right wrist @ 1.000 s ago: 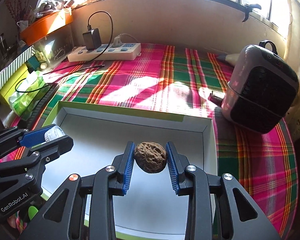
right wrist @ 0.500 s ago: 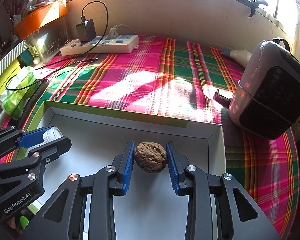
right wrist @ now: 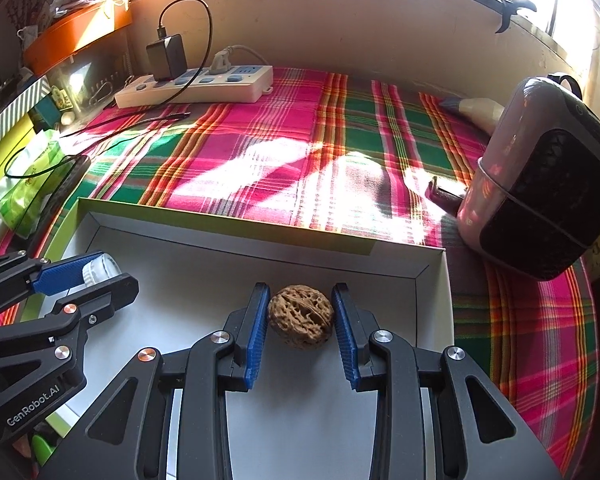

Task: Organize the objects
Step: 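Carry walnut and cap over the white box, opening the right tool to drop the walnut, then lower the white cap into the box and open the left tool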

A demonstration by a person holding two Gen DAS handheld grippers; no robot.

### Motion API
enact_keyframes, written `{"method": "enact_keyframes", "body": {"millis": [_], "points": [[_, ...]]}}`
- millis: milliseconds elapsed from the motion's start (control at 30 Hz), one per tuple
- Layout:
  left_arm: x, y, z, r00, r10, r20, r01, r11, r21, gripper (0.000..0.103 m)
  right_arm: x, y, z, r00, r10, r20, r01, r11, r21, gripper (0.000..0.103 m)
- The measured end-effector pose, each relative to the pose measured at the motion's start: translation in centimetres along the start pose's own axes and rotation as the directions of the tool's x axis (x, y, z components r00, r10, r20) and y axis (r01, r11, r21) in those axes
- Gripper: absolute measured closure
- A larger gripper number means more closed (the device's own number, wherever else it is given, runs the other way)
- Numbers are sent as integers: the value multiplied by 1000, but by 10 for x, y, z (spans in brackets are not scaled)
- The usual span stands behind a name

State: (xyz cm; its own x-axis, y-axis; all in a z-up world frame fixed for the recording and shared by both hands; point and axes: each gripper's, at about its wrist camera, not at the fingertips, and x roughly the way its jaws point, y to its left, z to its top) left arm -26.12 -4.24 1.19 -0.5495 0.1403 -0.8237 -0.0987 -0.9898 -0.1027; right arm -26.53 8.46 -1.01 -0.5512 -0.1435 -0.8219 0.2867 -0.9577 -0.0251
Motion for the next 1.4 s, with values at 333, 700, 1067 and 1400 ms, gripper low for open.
{"method": "enact_keyframes", "body": {"millis": [333, 700, 1067, 1400], "points": [[0, 0, 0, 1000, 11, -2, -11, 1000, 0, 72, -1, -1, 0, 1000, -1, 2, 1, 1000, 7, 54], [-12, -2, -4, 1000, 10, 17, -10, 1000, 0, 70, -11, -2, -3, 1000, -11, 16, 11, 1000, 14, 48], [-36, -5, -16, 999, 16, 50, -15, 1000, -9, 69, -33, -3, -12, 999, -7, 47, 6, 1000, 24, 48], [-65, -2, -33, 995, 23, 94, -21, 999, -30, 69, -61, -3, -28, 996, 2, 87, -5, 999, 36, 48]]}}
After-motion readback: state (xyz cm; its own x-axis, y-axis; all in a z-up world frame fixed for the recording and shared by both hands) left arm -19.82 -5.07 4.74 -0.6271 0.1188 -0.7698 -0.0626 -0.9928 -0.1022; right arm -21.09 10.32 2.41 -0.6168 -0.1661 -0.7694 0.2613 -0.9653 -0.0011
